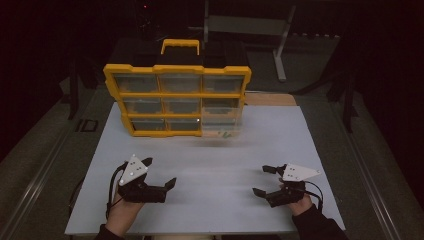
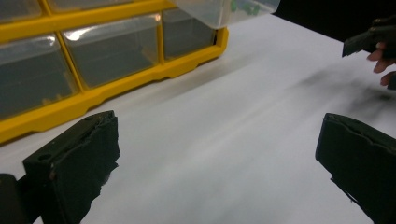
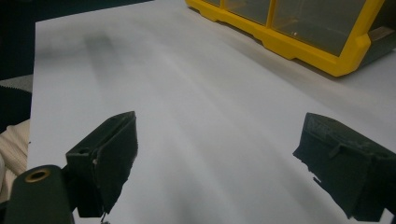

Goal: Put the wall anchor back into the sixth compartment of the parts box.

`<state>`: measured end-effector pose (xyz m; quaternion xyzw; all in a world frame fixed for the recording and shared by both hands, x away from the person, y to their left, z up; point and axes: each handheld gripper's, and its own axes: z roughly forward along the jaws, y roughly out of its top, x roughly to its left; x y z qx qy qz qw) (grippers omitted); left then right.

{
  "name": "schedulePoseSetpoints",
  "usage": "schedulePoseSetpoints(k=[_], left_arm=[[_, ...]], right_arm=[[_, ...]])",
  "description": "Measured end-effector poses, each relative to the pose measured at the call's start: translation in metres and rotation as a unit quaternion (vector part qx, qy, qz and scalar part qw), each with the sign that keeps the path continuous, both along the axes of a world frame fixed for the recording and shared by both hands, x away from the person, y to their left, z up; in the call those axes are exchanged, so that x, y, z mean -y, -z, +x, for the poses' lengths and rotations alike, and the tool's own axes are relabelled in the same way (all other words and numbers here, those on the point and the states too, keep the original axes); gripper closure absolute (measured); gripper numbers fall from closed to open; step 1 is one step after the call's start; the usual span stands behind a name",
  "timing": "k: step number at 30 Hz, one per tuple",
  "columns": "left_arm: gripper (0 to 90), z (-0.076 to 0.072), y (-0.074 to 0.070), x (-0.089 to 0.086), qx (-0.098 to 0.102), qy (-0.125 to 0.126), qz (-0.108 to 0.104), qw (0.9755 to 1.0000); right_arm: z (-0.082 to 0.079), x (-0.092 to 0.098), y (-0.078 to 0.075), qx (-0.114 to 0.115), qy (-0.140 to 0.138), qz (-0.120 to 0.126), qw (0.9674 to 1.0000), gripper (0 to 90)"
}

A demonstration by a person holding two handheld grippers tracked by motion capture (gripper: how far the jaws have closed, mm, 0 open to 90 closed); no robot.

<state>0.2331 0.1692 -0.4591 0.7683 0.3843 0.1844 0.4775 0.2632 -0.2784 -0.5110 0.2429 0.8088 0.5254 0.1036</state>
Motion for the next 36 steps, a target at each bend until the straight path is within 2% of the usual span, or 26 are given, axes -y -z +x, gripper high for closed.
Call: schedulePoseSetpoints(k=[5, 11, 13, 15, 19, 20, 25, 27, 28, 30, 31, 34, 36], left_arm=[[0.0, -0.005, 0.007, -0.002, 0.006, -0.006, -0.001, 1.0000], [0.0, -0.010, 0.017, -0.006, -0.001, 0.001, -0.003, 1.0000], [0.0, -0.013, 0.022, -0.007, 0.009, -0.005, -0.003, 0.9999], [0.0, -0.013, 0.024, -0.008, 0.010, -0.006, -0.003, 0.9999], [0.0, -0.014, 0.031, -0.010, 0.012, 0.008, -0.004, 0.9999], [0.0, -0.014, 0.035, -0.011, 0.019, 0.012, -0.006, 0.9997], [0.0, -0.013, 0.042, -0.015, 0.027, 0.021, -0.011, 0.9993], [0.0, -0.013, 0.043, -0.018, 0.028, 0.040, -0.023, 0.9985], [0.0, -0.013, 0.044, -0.020, 0.034, 0.052, -0.037, 0.9974], [0.0, -0.013, 0.044, -0.020, 0.034, 0.052, -0.037, 0.9974], [0.0, -0.011, 0.045, -0.025, 0.039, 0.062, -0.045, 0.9963], [0.0, -0.010, 0.048, -0.030, 0.049, 0.061, -0.044, 0.9960], [0.0, -0.009, 0.049, -0.032, 0.052, 0.059, -0.051, 0.9956]], right_arm=[[0.000, 0.000, 0.000, 0.002, -0.001, 0.000, 1.0000, 12.1], [0.000, 0.000, -0.001, 0.003, 0.000, -0.001, 1.0000, 12.1], [-0.001, 0.000, -0.001, 0.005, 0.000, -0.002, 1.0000, 12.1], [-0.001, 0.000, -0.001, 0.005, 0.001, -0.002, 1.0000, 12.1], [-0.001, 0.000, -0.001, 0.004, 0.000, -0.003, 1.0000, 12.1], [-0.001, 0.000, -0.001, 0.004, -0.001, -0.003, 1.0000, 12.1], [-0.001, 0.000, -0.001, 0.002, -0.001, -0.003, 1.0000, 12.1], [-0.001, 0.000, 0.000, 0.004, -0.001, -0.004, 1.0000, 12.1], [0.000, 0.000, 0.000, 0.004, -0.001, -0.005, 1.0000, 12.1], [0.000, 0.000, 0.001, 0.004, -0.001, -0.006, 1.0000, 12.1], [0.000, 0.000, 0.001, 0.004, -0.001, -0.006, 1.0000, 12.1], [-0.001, 0.000, 0.001, 0.001, -0.003, -0.007, 1.0000, 12.1], [0.000, 0.000, 0.002, -0.001, -0.003, -0.007, 1.0000, 12.1]])
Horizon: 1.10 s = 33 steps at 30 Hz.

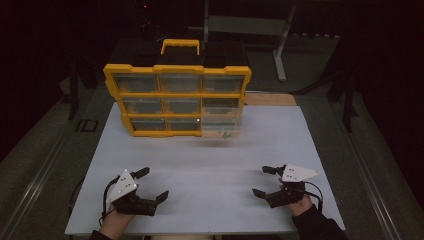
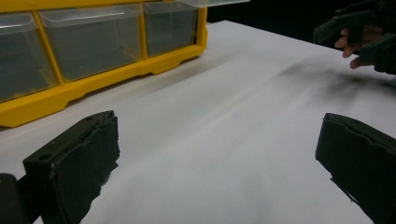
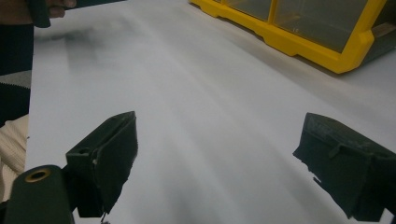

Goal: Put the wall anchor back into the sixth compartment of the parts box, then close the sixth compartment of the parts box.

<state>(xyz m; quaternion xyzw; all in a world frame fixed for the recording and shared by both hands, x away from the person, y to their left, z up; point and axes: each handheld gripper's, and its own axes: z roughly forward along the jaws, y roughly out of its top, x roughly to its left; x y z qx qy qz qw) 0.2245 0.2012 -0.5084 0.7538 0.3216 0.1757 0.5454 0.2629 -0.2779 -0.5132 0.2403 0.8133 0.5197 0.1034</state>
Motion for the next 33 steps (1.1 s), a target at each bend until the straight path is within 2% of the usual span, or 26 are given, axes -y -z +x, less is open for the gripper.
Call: schedulePoseSetpoints(k=[8, 10, 17, 33], left_arm=[[0.0, 0.0027, 0.0026, -0.0045, 0.016, -0.025, -0.009, 0.9995], [0.0, 0.0035, 0.0029, -0.0057, 0.014, -0.029, -0.018, 0.9993], [0.0, 0.0041, 0.0038, -0.0057, 0.015, -0.033, -0.011, 0.9993], [0.0, 0.0046, 0.0035, -0.0074, 0.013, -0.043, -0.017, 0.9988]], right_arm=[[0.0002, 0.0004, 0.0006, 0.002, 0.000, -0.003, 1.0000, 12.1], [-0.0004, 0.0002, 0.0001, 0.002, 0.000, -0.001, 1.0000, 12.1], [-0.0008, -0.0022, 0.0018, 0.000, -0.003, -0.005, 1.0000, 12.2], [-0.0012, -0.0005, 0.0008, 0.001, 0.002, 0.003, 1.0000, 12.1]])
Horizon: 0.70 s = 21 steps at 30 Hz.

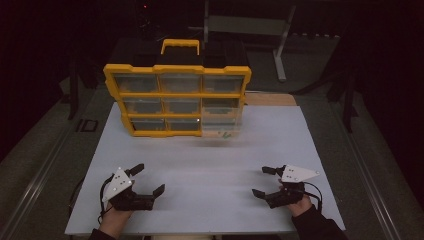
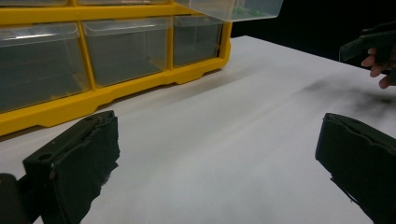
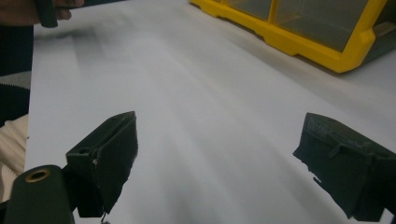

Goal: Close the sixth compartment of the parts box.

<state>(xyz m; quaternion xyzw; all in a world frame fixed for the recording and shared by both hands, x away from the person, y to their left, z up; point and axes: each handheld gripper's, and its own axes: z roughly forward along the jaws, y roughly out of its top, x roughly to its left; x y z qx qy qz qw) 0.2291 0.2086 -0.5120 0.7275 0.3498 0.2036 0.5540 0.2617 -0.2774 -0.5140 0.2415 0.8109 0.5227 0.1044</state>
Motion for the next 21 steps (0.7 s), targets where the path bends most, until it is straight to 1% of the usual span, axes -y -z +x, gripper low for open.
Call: schedulePoseSetpoints(k=[2, 3, 4, 5, 6, 7, 9, 11, 12, 13, 15, 17, 18, 20, 21], left_arm=[[0.0, 0.000, 0.000, 0.000, 0.000, -0.001, -0.001, 1.0000], [0.0, 0.000, 0.000, -0.001, 0.000, -0.001, 0.000, 1.0000], [0.0, 0.000, 0.000, -0.001, 0.000, -0.002, 0.001, 1.0000], [0.0, 0.000, 0.000, -0.001, 0.000, -0.002, 0.001, 1.0000], [0.0, 0.001, 0.000, -0.001, 0.000, -0.002, -0.002, 1.0000], [0.0, 0.001, 0.000, -0.001, -0.001, -0.002, -0.002, 1.0000], [0.0, 0.000, 0.000, 0.000, -0.001, -0.001, -0.001, 1.0000], [0.0, 0.000, -0.001, 0.000, -0.001, 0.000, -0.001, 1.0000], [0.0, 0.000, -0.001, 0.000, 0.000, 0.001, 0.000, 1.0000], [0.0, 0.000, -0.001, 0.000, 0.000, 0.001, 0.000, 1.0000], [0.0, 0.000, -0.001, 0.000, -0.001, 0.001, -0.001, 1.0000], [0.0, 0.001, 0.000, 0.000, -0.001, 0.001, -0.002, 1.0000], [0.0, 0.001, 0.000, 0.000, -0.002, 0.001, -0.002, 1.0000], [0.0, 0.000, -0.001, 0.001, -0.001, 0.002, -0.003, 1.0000], [0.0, 0.000, -0.001, 0.001, -0.001, 0.002, -0.003, 1.0000]], right_arm=[[0.000, 0.000, -0.001, -0.003, 0.002, 0.010, 0.9999, 12.1], [0.000, 0.000, -0.001, -0.003, 0.002, 0.010, 0.9999, 12.1], [0.000, 0.000, -0.001, -0.008, -0.001, 0.014, 0.9999, 12.1], [0.000, 0.000, -0.001, -0.008, -0.001, 0.014, 0.9999, 12.1], [-0.001, -0.001, -0.002, 0.001, 0.004, 0.006, 1.0000, 13.0], [-0.001, -0.001, -0.002, 0.003, 0.006, 0.004, 1.0000, 13.0], [-0.002, 0.000, -0.004, 0.002, 0.008, 0.008, 0.9999, 13.0], [-0.002, 0.001, -0.005, 0.003, 0.011, 0.008, 0.9999, 12.8], [-0.003, 0.002, -0.008, 0.009, 0.021, 0.011, 0.9997, 12.0], [-0.003, 0.002, -0.008, 0.009, 0.021, 0.011, 0.9997, 12.0], [-0.004, 0.003, -0.012, 0.015, 0.032, 0.013, 0.9993, 11.5], [-0.006, 0.004, -0.017, 0.027, 0.043, 0.015, 0.9986, 11.5], [-0.008, 0.004, -0.022, 0.035, 0.054, 0.014, 0.9978, 11.5], [-0.011, 0.003, -0.028, 0.043, 0.062, 0.011, 0.9971, 11.5], [-0.011, 0.003, -0.028, 0.043, 0.062, 0.011, 0.9971, 11.5]])
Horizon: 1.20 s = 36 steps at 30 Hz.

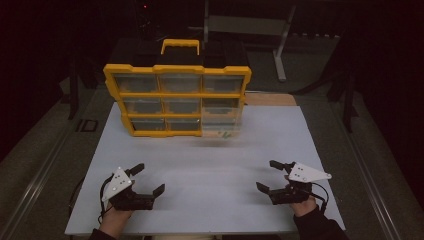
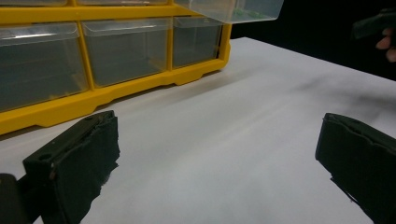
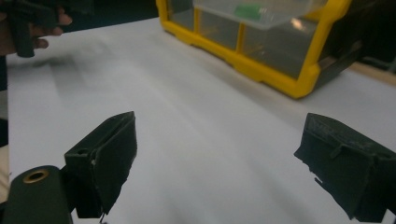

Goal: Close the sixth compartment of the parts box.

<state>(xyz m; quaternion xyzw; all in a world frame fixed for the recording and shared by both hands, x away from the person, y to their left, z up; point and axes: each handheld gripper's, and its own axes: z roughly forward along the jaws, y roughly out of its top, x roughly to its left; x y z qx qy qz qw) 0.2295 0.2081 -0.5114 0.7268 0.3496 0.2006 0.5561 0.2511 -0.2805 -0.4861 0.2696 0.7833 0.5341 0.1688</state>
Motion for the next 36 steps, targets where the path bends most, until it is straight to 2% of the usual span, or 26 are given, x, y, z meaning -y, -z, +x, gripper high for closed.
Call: schedulePoseSetpoints(k=[3, 7, 10, 12, 16, 23, 29, 32, 36], left_arm=[[0.0, -0.001, 0.000, 0.000, 0.001, 0.001, 0.003, 1.0000], [0.0, -0.001, -0.001, -0.001, 0.000, 0.001, 0.000, 1.0000], [0.0, -0.001, -0.001, 0.000, 0.000, 0.001, 0.000, 1.0000], [0.0, -0.001, -0.001, 0.000, 0.000, 0.002, 0.000, 1.0000], [0.0, -0.001, -0.001, 0.000, 0.001, 0.003, 0.001, 1.0000], [0.0, -0.001, -0.001, 0.000, 0.001, 0.005, 0.002, 1.0000], [0.0, -0.002, -0.001, 0.001, 0.001, 0.007, 0.003, 1.0000], [0.0, -0.001, -0.001, 0.001, 0.002, 0.008, 0.002, 1.0000], [0.0, -0.001, -0.001, 0.001, 0.002, 0.007, 0.000, 1.0000]], right_arm=[[-0.007, -0.006, -0.015, 0.010, 0.021, -0.004, 0.9997, 11.2], [-0.012, -0.011, -0.028, 0.020, 0.030, -0.006, 0.9993, 11.0], [-0.016, -0.016, -0.047, 0.031, 0.048, -0.003, 0.9984, 10.4], [-0.016, -0.016, -0.047, 0.031, 0.048, -0.003, 0.9984, 10.4], [-0.016, -0.023, -0.067, 0.033, 0.049, 0.007, 0.9983, 9.8], [-0.013, -0.043, -0.092, 0.056, 0.063, -0.001, 0.9964, 8.8], [-0.006, -0.063, -0.107, 0.058, 0.089, 0.003, 0.9944, 8.8], [-0.002, -0.074, -0.111, 0.065, 0.098, 0.008, 0.9930, 8.8], [0.002, -0.084, -0.114, 0.061, 0.116, 0.017, 0.9912, 8.8]])
